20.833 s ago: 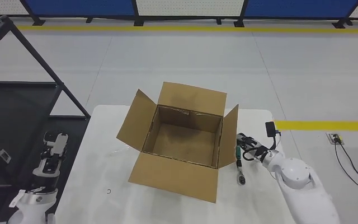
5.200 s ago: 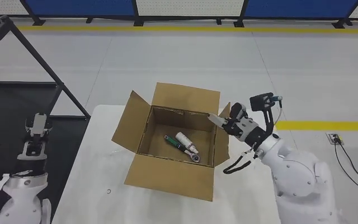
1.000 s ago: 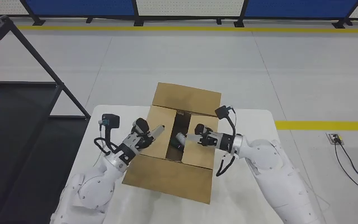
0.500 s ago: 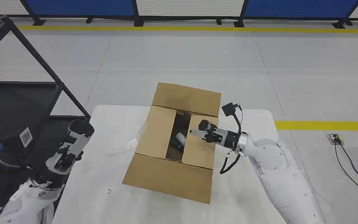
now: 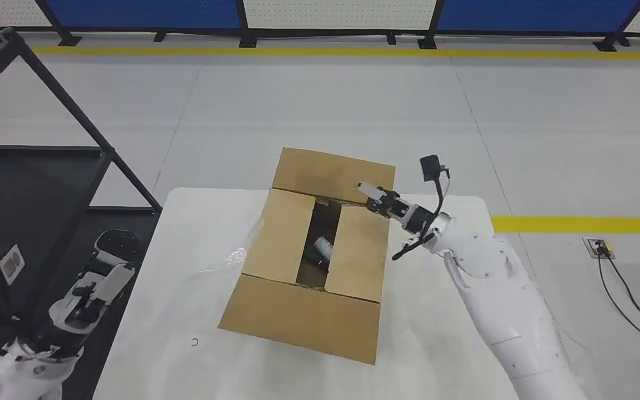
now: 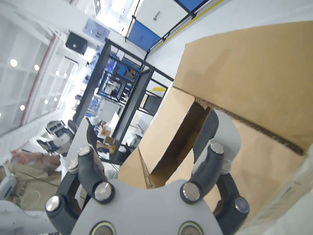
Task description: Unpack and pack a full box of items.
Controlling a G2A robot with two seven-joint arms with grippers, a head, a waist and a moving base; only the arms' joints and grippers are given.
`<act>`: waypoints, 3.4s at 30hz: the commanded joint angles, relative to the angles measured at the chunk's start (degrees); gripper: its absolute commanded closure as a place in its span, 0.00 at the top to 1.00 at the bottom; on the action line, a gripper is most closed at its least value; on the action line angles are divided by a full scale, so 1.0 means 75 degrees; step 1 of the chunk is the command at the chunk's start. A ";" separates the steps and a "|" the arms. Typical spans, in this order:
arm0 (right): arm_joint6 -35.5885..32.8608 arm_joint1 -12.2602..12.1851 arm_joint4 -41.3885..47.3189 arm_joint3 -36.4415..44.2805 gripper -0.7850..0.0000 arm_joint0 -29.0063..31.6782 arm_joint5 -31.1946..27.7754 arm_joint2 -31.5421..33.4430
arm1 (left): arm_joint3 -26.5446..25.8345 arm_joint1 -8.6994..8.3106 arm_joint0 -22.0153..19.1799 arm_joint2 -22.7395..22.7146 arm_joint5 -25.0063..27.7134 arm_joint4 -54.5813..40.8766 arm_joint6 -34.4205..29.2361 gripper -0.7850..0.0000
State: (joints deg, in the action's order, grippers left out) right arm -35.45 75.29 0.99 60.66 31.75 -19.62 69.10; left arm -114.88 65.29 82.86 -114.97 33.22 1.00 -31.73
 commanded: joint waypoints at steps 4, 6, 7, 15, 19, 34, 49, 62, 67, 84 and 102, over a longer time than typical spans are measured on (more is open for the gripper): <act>0.0944 0.0191 -0.0149 -0.1947 1.00 -0.1103 0.0136 -0.0292 | 0.0898 -0.0063 -0.0450 0.0361 -0.0403 0.0742 -0.0150 1.00; 0.1336 0.0282 -0.0219 -0.2586 1.00 -0.1432 0.0166 -0.0431 | 0.1144 -0.0105 -0.0508 0.0360 -0.0335 0.0664 -0.0450 1.00; 0.1692 0.0330 -0.0398 -0.2874 1.00 -0.1593 0.0252 -0.0522 | 0.1252 -0.0129 -0.0500 0.0374 -0.0307 0.0593 -0.0685 1.00; 0.2543 0.0652 -0.0624 -0.4516 1.00 -0.2292 -0.0331 -0.0912 | 0.1784 -0.0358 -0.0385 0.0445 0.0031 0.0182 -0.2791 1.00; 0.1610 0.0763 -0.0281 -0.5125 1.00 -0.2592 -0.0683 -0.0947 | 0.1832 -0.0449 -0.0411 0.0645 0.0179 0.0187 -0.3448 1.00; -0.1693 0.0845 0.2129 -0.5995 1.00 -0.2980 -0.2281 -0.0205 | 0.1875 -0.0765 -0.0748 0.1497 0.0508 0.0361 -0.4737 1.00; -0.3651 0.0595 0.2179 -0.4935 1.00 -0.2674 -0.2911 -0.0252 | 0.1405 -0.1368 -0.0465 0.2169 0.0543 0.0628 -0.4703 1.00; -0.3579 0.0563 0.1569 -0.4448 1.00 -0.2453 -0.2982 -0.0736 | 0.1320 -0.1854 -0.0497 0.2792 0.0667 0.0468 -0.4578 1.00; -0.3609 0.0550 0.1464 -0.4303 1.00 -0.2337 -0.2953 -0.0865 | 0.1523 -0.1928 -0.0580 0.2696 0.0837 -0.0428 -0.4297 1.00; -0.3763 0.0511 0.1362 -0.3874 1.00 -0.2156 -0.2799 -0.1145 | 0.1212 -0.1855 -0.1255 0.3437 -0.0037 -0.0437 -0.2656 1.00; -0.4772 0.0304 0.2563 -0.3437 1.00 -0.1997 -0.1107 -0.0722 | 0.2509 -0.1349 -0.3872 0.5909 -0.3007 0.1121 -0.0488 1.00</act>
State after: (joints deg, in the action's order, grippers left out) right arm -70.15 77.63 18.39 34.66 16.37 -27.96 63.20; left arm -96.54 54.98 54.50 -71.54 10.81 9.24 -35.72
